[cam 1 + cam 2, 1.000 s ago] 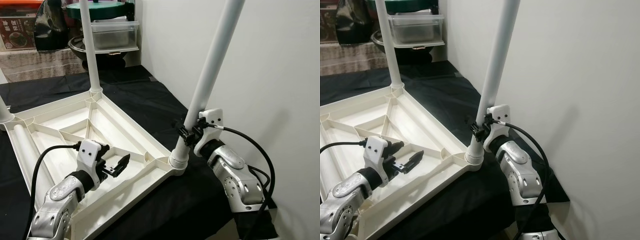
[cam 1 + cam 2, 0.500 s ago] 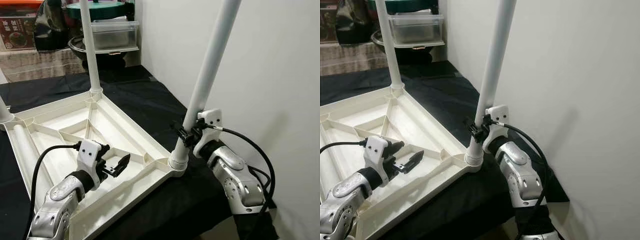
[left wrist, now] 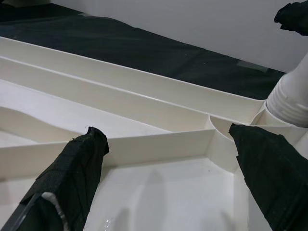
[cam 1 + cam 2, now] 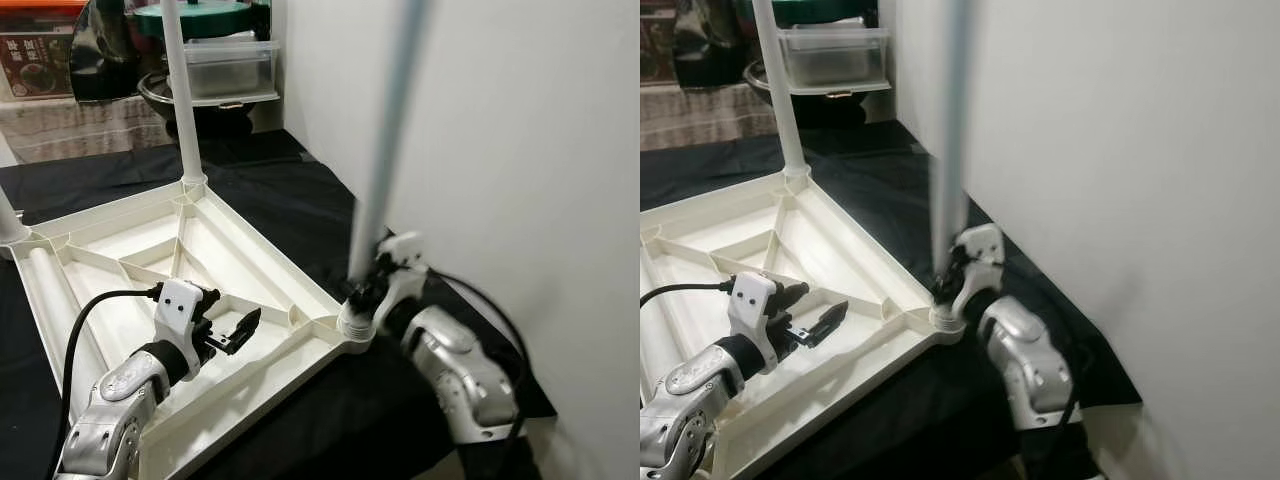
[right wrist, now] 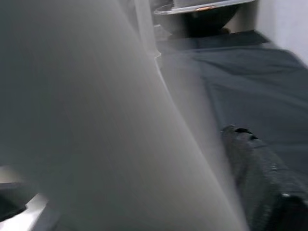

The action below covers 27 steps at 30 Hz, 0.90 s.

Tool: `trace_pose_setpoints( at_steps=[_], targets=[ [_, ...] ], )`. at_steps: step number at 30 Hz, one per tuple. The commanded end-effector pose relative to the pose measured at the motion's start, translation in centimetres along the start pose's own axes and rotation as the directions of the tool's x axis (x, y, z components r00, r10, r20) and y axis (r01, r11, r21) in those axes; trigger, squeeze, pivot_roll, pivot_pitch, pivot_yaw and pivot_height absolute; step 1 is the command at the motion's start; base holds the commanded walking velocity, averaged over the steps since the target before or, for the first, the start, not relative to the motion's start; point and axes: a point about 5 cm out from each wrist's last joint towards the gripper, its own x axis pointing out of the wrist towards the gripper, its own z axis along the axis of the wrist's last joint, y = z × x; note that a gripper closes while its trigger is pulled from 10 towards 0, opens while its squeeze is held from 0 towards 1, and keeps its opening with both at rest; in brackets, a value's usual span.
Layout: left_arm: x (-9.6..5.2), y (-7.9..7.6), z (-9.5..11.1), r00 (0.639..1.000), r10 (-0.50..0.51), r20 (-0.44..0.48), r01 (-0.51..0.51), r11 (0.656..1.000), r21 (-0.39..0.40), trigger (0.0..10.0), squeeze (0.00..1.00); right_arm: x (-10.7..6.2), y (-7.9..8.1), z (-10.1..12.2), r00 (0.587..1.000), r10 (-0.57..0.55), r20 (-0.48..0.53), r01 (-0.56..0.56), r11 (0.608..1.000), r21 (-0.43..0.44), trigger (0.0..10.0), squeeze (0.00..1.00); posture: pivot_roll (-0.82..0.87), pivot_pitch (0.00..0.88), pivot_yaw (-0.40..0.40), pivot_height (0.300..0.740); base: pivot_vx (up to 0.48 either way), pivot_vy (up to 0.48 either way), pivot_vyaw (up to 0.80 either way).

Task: Building children table

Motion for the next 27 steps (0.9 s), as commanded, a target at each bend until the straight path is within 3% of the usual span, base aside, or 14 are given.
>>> trace_pose_setpoints(
  at_steps=[1,11,12,14,16,27],
  targets=[
    [0.1,-0.1,-0.3,1.000,-0.008,-0.011,0.008,1.000,0.002,10.0,0.00,-0.2,-0.2,0.8,0.999,0.001,0.047,-0.001,1.000,0.002,10.0,1.00,-0.02,0.000,-0.079,0.740,0.000,0.000,0.00],
    [0.1,-0.1,-0.3,1.000,-0.010,-0.011,0.010,1.000,0.004,10.0,0.00,-0.3,-0.6,2.1,0.993,-0.005,0.114,0.005,1.000,0.004,10.0,1.00,-0.03,0.000,-0.075,0.740,0.000,0.000,0.00],
    [0.2,-0.1,-0.2,1.000,-0.011,-0.010,0.011,1.000,0.005,10.0,0.00,-0.3,-0.6,2.1,0.993,-0.006,0.120,0.007,1.000,-0.002,7.1,1.00,-0.02,0.000,-0.075,0.740,0.000,0.000,0.00],
    [0.2,-0.1,-0.2,1.000,-0.011,-0.010,0.011,1.000,0.005,10.0,0.00,-0.3,-0.6,2.1,0.993,-0.006,0.120,0.007,1.000,-0.002,7.1,1.00,-0.02,0.000,-0.075,0.740,0.000,0.000,0.00],
    [0.1,0.0,-0.2,1.000,-0.011,-0.011,0.011,1.000,0.007,10.0,0.00,-0.3,-0.4,2.0,0.991,-0.005,0.137,0.005,1.000,-0.002,0.0,1.00,-0.02,0.000,-0.074,0.740,0.000,0.000,0.00],
    [0.1,0.1,-0.2,1.000,-0.011,-0.013,0.011,1.000,0.013,10.0,0.00,-0.6,0.3,1.4,0.989,0.056,0.139,-0.052,0.998,-0.030,0.0,1.00,-0.02,0.000,-0.074,0.740,0.000,0.000,0.00]
  ],
)
